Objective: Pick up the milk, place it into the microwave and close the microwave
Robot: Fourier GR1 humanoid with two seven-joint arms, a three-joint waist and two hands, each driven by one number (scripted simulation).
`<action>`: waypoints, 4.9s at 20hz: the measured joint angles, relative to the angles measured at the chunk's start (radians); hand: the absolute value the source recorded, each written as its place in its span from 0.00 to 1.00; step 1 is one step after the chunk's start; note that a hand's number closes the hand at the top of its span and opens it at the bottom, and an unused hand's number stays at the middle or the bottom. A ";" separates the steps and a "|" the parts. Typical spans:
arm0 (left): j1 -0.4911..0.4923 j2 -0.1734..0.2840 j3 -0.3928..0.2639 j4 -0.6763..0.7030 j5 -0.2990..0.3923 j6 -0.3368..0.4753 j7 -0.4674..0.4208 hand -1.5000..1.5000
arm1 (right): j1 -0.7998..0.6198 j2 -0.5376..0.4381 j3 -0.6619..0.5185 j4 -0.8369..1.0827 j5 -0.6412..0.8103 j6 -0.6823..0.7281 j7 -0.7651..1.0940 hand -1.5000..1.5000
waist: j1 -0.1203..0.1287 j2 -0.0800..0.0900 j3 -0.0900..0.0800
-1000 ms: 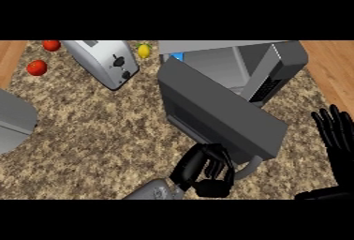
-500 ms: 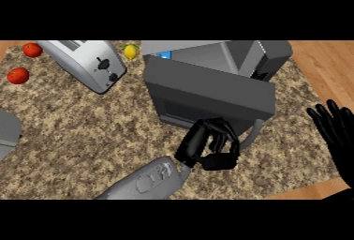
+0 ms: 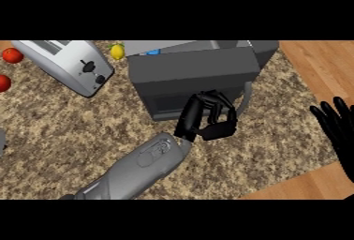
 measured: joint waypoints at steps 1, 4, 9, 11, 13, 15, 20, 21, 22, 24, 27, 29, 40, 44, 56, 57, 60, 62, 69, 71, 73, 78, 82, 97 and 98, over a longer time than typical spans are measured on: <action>-0.008 0.000 0.014 0.005 0.018 0.001 -0.011 1.00 | -0.001 -0.003 0.000 -0.005 -0.008 0.004 0.005 0.00 | -0.005 0.003 0.000; -0.036 0.000 0.051 0.030 0.065 0.000 -0.038 1.00 | -0.009 -0.016 -0.003 -0.016 -0.032 0.011 0.023 0.00 | -0.019 0.010 -0.001; -0.061 0.000 0.083 0.063 0.124 -0.005 -0.087 1.00 | -0.024 -0.034 -0.012 -0.035 -0.069 0.016 0.049 0.00 | -0.038 0.017 0.000; -0.059 0.000 0.084 0.066 0.142 -0.007 -0.109 1.00 | -0.032 -0.040 -0.015 -0.043 -0.083 0.016 0.058 0.00 | -0.042 0.018 0.001; -0.059 0.000 0.083 0.070 0.158 -0.008 -0.131 1.00 | -0.042 -0.052 -0.020 -0.050 -0.095 0.018 0.069 0.00 | -0.045 0.018 0.001; -0.060 0.000 0.081 0.075 0.172 -0.010 -0.150 1.00 | -0.047 -0.061 -0.025 -0.053 -0.107 0.021 0.078 0.00 | -0.047 0.018 0.002; -0.062 0.000 0.078 0.085 0.203 -0.016 -0.196 1.00 | -0.066 -0.076 -0.032 -0.069 -0.138 0.019 0.100 0.00 | -0.053 0.020 0.002; -0.062 0.000 0.077 0.086 0.209 -0.018 -0.205 1.00 | -0.069 -0.078 -0.033 -0.071 -0.145 0.019 0.103 0.00 | -0.054 0.020 0.003; -0.062 0.000 0.077 0.088 0.215 -0.019 -0.214 1.00 | -0.070 -0.079 -0.035 -0.071 -0.152 0.018 0.106 0.00 | -0.055 0.020 0.003; -0.062 0.000 0.077 0.091 0.225 -0.019 -0.233 1.00 | -0.072 -0.082 -0.035 -0.073 -0.162 0.017 0.114 0.00 | -0.058 0.022 0.004; -0.062 0.000 0.075 0.097 0.239 -0.019 -0.258 1.00 | -0.079 -0.094 -0.041 -0.079 -0.179 0.018 0.127 0.00 | -0.062 0.022 0.004; -0.061 0.000 0.075 0.100 0.247 -0.014 -0.274 1.00 | -0.081 -0.100 -0.045 -0.081 -0.189 0.018 0.134 0.00 | -0.066 0.021 0.005; -0.065 0.000 0.064 0.117 0.287 -0.012 -0.342 1.00 | -0.100 -0.132 -0.068 -0.090 -0.243 0.010 0.171 0.00 | -0.073 0.024 0.007; -0.068 0.000 0.059 0.123 0.302 -0.014 -0.362 1.00 | -0.106 -0.142 -0.076 -0.094 -0.262 0.007 0.182 0.00 | -0.074 0.024 0.007; -0.078 0.000 0.040 0.136 0.341 -0.019 -0.409 1.00 | -0.126 -0.177 -0.068 -0.106 -0.337 0.043 0.216 0.00 | -0.073 0.028 0.008; -0.079 0.000 0.039 0.137 0.344 -0.020 -0.412 1.00 | -0.127 -0.181 -0.066 -0.107 -0.343 0.048 0.220 0.00 | -0.072 0.028 0.008; -0.081 0.000 0.035 0.141 0.353 -0.018 -0.424 1.00 | -0.126 -0.189 -0.061 -0.110 -0.363 0.059 0.230 0.00 | -0.074 0.028 0.009; -0.082 0.000 0.033 0.144 0.359 -0.020 -0.430 1.00 | -0.127 -0.195 -0.060 -0.112 -0.375 0.064 0.235 0.00 | -0.075 0.027 0.009; -0.089 0.000 0.025 0.153 0.382 -0.023 -0.447 1.00 | -0.132 -0.221 -0.067 -0.107 -0.411 0.081 0.251 0.00 | -0.079 0.029 0.009; -0.091 0.000 0.022 0.155 0.389 -0.024 -0.449 1.00 | -0.134 -0.230 -0.072 -0.107 -0.417 0.086 0.254 0.00 | -0.079 0.028 0.009; -0.093 0.000 0.020 0.157 0.395 -0.025 -0.454 1.00 | -0.135 -0.237 -0.075 -0.105 -0.426 0.090 0.257 0.00 | -0.079 0.028 0.010; -0.109 0.001 -0.006 0.183 0.388 -0.027 -0.459 1.00 | -0.144 -0.248 -0.076 -0.108 -0.456 0.106 0.261 0.00 | -0.083 0.028 0.012; -0.127 0.000 -0.036 0.207 0.379 -0.012 -0.442 1.00 | -0.151 -0.254 -0.068 -0.113 -0.489 0.124 0.264 0.00 | -0.077 0.025 0.014; -0.165 -0.004 -0.120 0.214 0.447 0.000 -0.362 0.00 | -0.119 -0.295 -0.098 -0.145 -0.561 0.140 0.282 0.00 | -0.024 0.013 0.008; -0.165 -0.002 -0.125 0.212 0.453 -0.007 -0.360 0.00 | -0.113 -0.297 -0.102 -0.146 -0.564 0.137 0.285 0.00 | -0.020 0.013 0.007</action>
